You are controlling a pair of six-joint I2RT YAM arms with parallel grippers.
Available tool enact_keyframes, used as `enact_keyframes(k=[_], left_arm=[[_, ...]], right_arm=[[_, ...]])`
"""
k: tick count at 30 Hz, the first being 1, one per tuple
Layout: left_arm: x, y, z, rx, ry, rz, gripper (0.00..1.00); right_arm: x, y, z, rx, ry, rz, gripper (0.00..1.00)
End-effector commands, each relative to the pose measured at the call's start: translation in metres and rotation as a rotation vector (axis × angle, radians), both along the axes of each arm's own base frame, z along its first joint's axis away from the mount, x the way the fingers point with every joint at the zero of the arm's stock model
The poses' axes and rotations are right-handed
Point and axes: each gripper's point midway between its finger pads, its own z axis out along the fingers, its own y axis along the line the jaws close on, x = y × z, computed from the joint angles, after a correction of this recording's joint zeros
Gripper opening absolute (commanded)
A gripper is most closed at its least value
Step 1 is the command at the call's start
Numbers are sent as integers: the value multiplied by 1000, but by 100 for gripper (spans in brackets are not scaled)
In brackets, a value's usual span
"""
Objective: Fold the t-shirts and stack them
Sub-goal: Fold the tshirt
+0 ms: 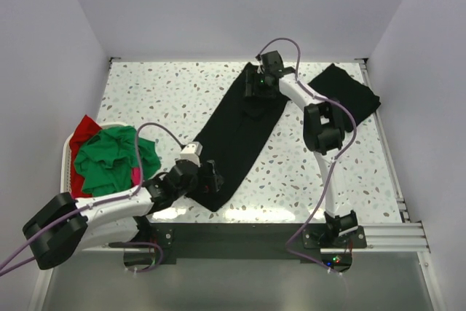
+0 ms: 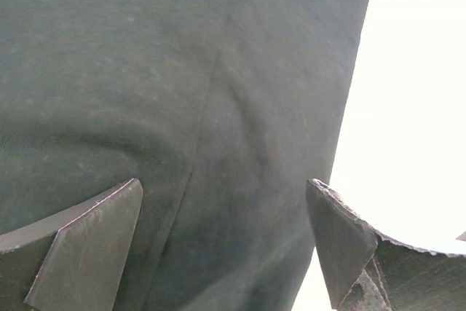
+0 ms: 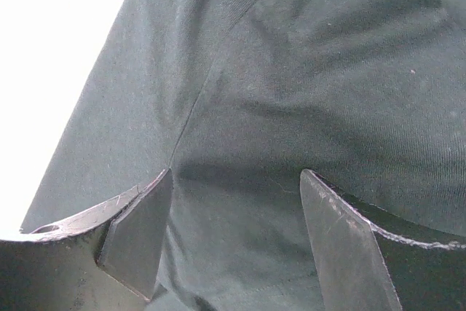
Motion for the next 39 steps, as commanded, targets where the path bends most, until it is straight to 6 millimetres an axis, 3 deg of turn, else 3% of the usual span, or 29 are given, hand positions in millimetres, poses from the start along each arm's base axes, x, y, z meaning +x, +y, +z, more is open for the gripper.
enact_keyframes(k=[1, 2, 4, 9, 18, 22, 23, 26, 27, 28, 29, 30, 31, 32, 33, 34, 36, 37, 39], left_arm=[[-23, -20, -10, -36, 77, -93, 100], [-24, -23, -9, -37, 75, -102, 100], [-28, -32, -9, -41, 76, -131, 100], [-35, -63, -2, -113, 64, -230, 100], [-43, -99, 15, -164, 5, -356, 100], [-45, -112, 31, -212, -47, -422, 100], [-43, -114, 35, -211, -66, -434, 100], [-39, -115, 50, -212, -117, -441, 100], [-37, -114, 62, -230, -150, -434, 100], [-32, -110, 68, -223, -176, -412, 100], [-31, -104, 67, -198, -183, -400, 100], [-23, -97, 78, -194, -225, -352, 100], [-19, -90, 81, -178, -237, -319, 100], [-12, -76, 75, -125, -236, -258, 100], [-7, -67, 82, -119, -256, -212, 100], [-4, -59, 81, -97, -255, -171, 100], [4, -32, 76, -18, -243, -49, 100], [7, -26, 78, -10, -242, -12, 100], [7, -2, 66, 102, -213, 45, 99]], right_arm=[[-15, -5, -47, -78, 121, 19, 75], [-13, -5, -54, -84, 129, 20, 75], [-3, -1, -46, -78, 102, 31, 75], [10, 3, -55, -88, 94, 45, 78], [31, 6, -26, -81, -8, 61, 84], [35, 7, 11, -72, -76, 79, 84], [36, 8, 40, -60, -120, 82, 84], [27, 5, 71, -53, -163, 92, 83], [26, 5, 117, -24, -251, 88, 82], [10, 1, 110, -27, -224, 89, 82], [4, -1, 125, -10, -253, 85, 82], [-4, -2, 183, 38, -377, 77, 82], [-25, -6, 163, 38, -323, 66, 82], [-36, -8, 170, 50, -336, 59, 82], [-52, -12, 211, 84, -417, 48, 82], [-75, -12, 184, 69, -354, 54, 82], [-101, -19, 180, 32, -343, 28, 82], [-129, -19, 171, 22, -316, 32, 81], [-155, -25, 154, -7, -278, 13, 80]])
